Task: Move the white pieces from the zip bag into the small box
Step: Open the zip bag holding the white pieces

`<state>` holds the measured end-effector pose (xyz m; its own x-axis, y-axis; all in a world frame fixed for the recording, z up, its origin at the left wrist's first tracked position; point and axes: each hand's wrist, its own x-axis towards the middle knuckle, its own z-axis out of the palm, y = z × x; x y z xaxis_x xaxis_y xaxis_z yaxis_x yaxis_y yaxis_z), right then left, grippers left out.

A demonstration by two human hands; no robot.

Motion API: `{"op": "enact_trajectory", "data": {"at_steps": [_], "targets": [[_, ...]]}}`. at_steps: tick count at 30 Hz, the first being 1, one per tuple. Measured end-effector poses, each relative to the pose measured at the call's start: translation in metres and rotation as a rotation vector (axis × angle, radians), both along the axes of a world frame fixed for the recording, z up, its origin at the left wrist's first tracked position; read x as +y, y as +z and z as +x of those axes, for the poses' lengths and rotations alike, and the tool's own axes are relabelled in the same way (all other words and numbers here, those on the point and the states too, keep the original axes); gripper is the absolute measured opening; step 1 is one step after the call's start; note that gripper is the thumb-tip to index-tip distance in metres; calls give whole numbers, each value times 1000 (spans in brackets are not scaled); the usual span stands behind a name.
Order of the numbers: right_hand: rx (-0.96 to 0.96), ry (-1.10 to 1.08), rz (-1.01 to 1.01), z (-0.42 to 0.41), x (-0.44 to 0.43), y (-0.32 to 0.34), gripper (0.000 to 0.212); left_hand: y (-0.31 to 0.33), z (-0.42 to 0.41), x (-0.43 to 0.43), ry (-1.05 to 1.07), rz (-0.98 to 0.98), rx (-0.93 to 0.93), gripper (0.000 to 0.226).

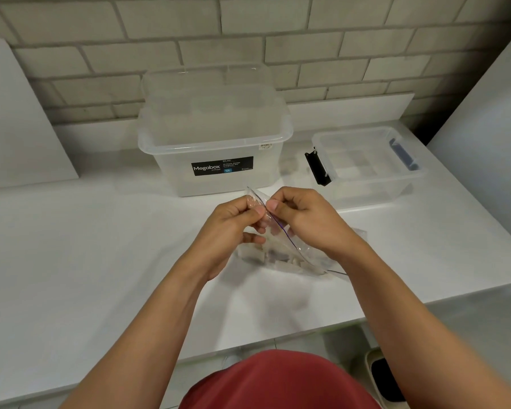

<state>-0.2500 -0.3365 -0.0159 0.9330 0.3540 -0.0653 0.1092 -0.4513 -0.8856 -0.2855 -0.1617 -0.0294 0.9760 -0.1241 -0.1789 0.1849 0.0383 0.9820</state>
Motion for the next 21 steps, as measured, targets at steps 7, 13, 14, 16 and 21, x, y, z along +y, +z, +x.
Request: {"op": "enact_trajectory", "data": {"at_steps": [7,13,14,16,21], "targets": [[67,-42,102,-6,6,-9,28,-7,-3,0,-17,-121,-17,27],[-41,-2,-9,-2,-3,-5,22,-3,-2,-6,10,-24,-16,30],[-56,13,-22,-2,-3,-3,21,-3,-1,-5,20,-12,-9,31],[-62,44,-38,-2,-2,-3,16,-2,0,-5,48,-1,2,28],[-129,78,-133,5,0,0,7,-4,4,-9,135,25,8,33]]}}
